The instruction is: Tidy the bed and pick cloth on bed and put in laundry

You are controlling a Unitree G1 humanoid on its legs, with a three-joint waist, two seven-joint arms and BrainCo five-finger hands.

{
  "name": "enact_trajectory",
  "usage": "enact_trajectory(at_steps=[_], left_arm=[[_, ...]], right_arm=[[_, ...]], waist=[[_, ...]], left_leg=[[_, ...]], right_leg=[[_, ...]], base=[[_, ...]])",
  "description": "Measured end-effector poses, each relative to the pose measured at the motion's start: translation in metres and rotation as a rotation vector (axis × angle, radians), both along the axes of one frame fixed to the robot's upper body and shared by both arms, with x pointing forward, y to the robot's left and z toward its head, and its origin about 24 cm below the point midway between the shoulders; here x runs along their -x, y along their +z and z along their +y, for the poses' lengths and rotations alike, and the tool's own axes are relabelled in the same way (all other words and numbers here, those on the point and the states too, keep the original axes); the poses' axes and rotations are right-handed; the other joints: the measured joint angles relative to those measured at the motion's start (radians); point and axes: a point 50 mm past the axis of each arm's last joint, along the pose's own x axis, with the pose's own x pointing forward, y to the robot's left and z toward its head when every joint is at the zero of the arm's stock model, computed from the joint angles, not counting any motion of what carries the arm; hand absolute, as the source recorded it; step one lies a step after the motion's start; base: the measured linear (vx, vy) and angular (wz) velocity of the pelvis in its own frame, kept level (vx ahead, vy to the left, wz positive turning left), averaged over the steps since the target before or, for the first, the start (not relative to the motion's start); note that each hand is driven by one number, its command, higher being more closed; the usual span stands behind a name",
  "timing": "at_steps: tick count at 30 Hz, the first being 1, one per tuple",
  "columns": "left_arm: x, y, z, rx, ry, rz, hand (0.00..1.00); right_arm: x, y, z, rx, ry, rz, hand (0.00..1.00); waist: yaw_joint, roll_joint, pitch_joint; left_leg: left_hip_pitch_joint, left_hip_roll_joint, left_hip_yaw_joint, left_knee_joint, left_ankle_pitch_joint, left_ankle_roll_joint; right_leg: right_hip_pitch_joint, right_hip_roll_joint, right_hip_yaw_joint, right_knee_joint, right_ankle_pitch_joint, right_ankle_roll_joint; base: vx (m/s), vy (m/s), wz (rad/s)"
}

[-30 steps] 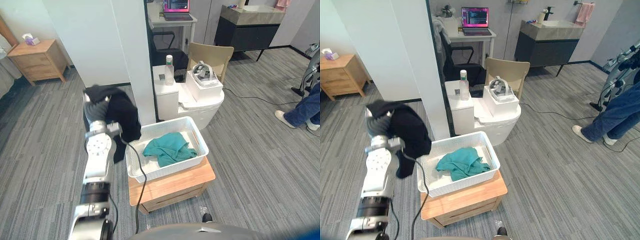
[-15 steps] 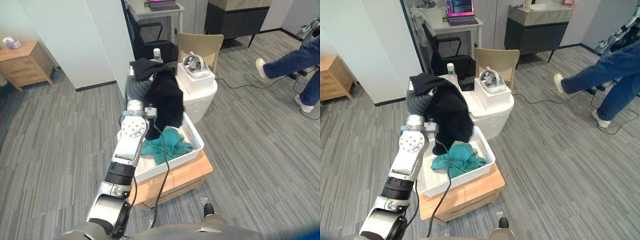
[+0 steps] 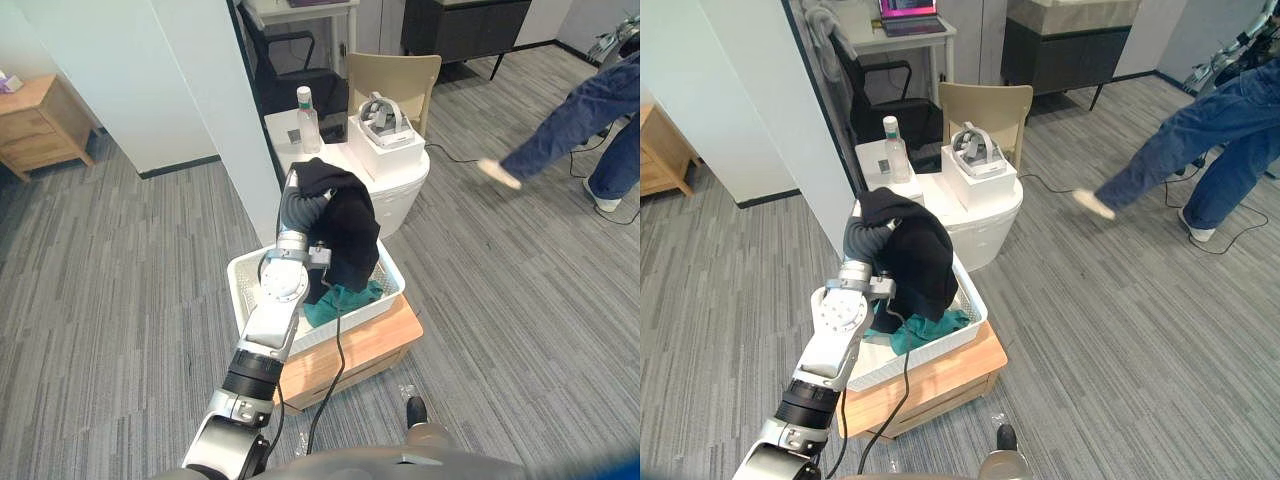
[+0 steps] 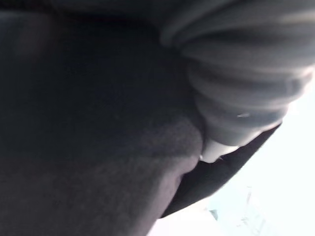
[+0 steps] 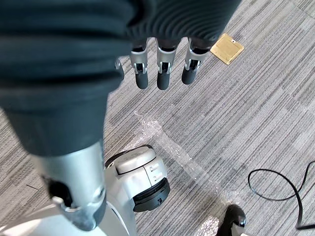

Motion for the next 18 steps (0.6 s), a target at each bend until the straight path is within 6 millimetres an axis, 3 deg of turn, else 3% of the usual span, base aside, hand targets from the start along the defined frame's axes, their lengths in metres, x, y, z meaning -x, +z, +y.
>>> enact_trajectory(at_steps=[7, 18], left_arm=[[-0.001, -0.003, -0.001, 0.031, 0.013, 0.025, 1.0], [-0.004, -0.008, 0.01, 0.024, 0.064, 0.049, 1.0]], right_arm=[[-0.011, 0.001, -0.001, 0.022, 0.024, -0.035, 0.0], [-0.058, 0.007, -0.001, 0.06, 0.091, -0.165, 0.0]], waist=[[0.001, -0.012, 0.033], [0.011, -0.036, 0.119]], left_leg=[[-0.037, 0.011, 0.007, 0.017, -0.005, -0.004], [-0.198, 0.071, 0.033, 0.156, -0.046, -0.009]], right_leg=[[-0.034, 0.001, 0.0, 0.002, 0.0, 0.0], [-0.193, 0.02, 0.023, 0.058, 0.0, -0.004]], base=[[-0.01, -0.041, -0.02], [-0.03, -0.054, -0.07]])
